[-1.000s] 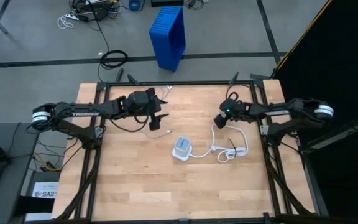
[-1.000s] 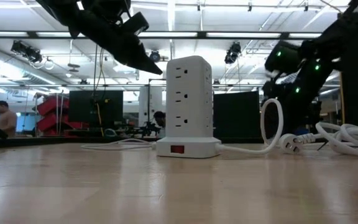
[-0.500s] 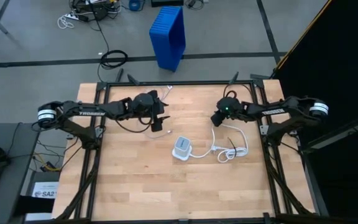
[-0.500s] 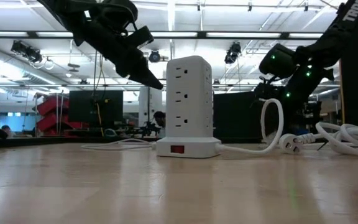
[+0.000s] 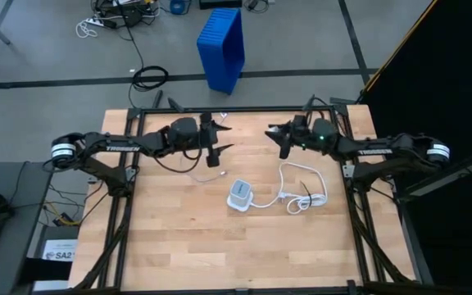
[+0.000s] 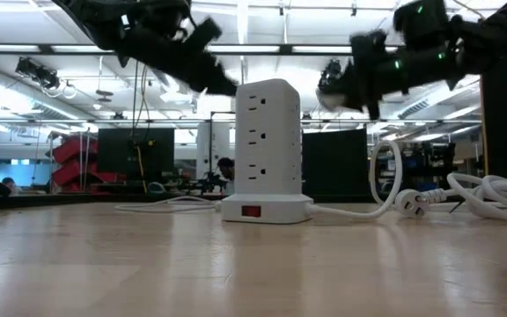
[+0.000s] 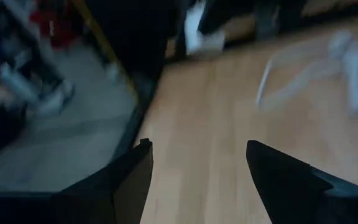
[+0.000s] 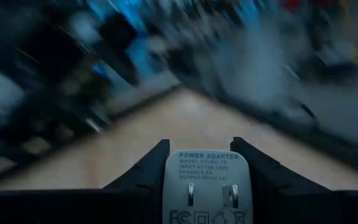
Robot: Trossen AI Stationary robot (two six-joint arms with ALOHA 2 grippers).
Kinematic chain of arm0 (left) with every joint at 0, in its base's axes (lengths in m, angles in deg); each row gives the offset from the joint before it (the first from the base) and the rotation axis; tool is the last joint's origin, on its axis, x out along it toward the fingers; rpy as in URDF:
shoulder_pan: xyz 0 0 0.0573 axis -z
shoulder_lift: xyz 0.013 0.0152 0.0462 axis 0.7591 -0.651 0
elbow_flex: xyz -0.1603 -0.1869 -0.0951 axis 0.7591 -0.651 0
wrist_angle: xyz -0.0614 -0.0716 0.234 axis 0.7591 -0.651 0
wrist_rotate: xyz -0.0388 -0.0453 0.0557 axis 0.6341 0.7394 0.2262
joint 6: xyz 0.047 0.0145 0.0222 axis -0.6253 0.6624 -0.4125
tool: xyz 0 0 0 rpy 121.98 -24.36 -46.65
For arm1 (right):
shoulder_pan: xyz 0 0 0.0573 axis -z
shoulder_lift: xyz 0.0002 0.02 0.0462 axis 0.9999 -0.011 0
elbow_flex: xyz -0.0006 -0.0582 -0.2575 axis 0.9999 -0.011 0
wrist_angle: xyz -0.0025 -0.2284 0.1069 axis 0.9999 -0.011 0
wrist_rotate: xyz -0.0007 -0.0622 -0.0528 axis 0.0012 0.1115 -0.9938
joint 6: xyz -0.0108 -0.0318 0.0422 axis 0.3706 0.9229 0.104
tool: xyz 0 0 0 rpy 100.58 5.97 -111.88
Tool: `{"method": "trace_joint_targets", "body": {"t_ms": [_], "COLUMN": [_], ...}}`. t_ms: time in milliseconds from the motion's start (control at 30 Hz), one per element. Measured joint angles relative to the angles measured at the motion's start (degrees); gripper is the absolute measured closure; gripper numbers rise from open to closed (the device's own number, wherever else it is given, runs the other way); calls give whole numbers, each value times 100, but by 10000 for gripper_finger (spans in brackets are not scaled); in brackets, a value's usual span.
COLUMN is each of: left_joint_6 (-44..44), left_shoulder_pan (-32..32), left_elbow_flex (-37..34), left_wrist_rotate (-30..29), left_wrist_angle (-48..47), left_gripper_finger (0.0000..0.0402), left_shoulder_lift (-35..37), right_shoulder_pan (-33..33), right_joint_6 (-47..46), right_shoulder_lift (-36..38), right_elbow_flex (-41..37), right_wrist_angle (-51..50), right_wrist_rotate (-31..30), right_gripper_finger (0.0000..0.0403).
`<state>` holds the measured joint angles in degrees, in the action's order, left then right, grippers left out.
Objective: Plug in charger
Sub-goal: Insert the white charger cable into the white charger adapter
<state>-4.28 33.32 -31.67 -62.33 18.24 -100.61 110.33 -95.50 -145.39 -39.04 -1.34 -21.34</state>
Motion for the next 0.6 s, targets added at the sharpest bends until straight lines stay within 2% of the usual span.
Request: {"method": "trace_joint_targets", "body": {"t_ms": [167,333,433,600], "left_joint_6": [-371,-775,-767,-627], "left_shoulder_pan": [242,451,450,477], "left_elbow_flex": [0,-2,0,0], "left_wrist_rotate": [170,-647,-897,-734], "left_wrist_angle": [1223,2201,2530,2685], "left_gripper_finger": [158,151,141,130], "left_shoulder_lift": [-512,-1156,-1312,-1458], "right_shoulder_pan": [-271,-383,-413,-414], "right_joint_6": [-206,-606,-774,-906], "right_shoulder_lift": [-764,-1673,-2104,-2626], "right_elbow_flex": [2,150,283,645], "right_wrist_angle": [1442,2567,2893,3157], "right_wrist_rotate": [3,360,500,629], "right_gripper_finger": [293,293,293,293]}}
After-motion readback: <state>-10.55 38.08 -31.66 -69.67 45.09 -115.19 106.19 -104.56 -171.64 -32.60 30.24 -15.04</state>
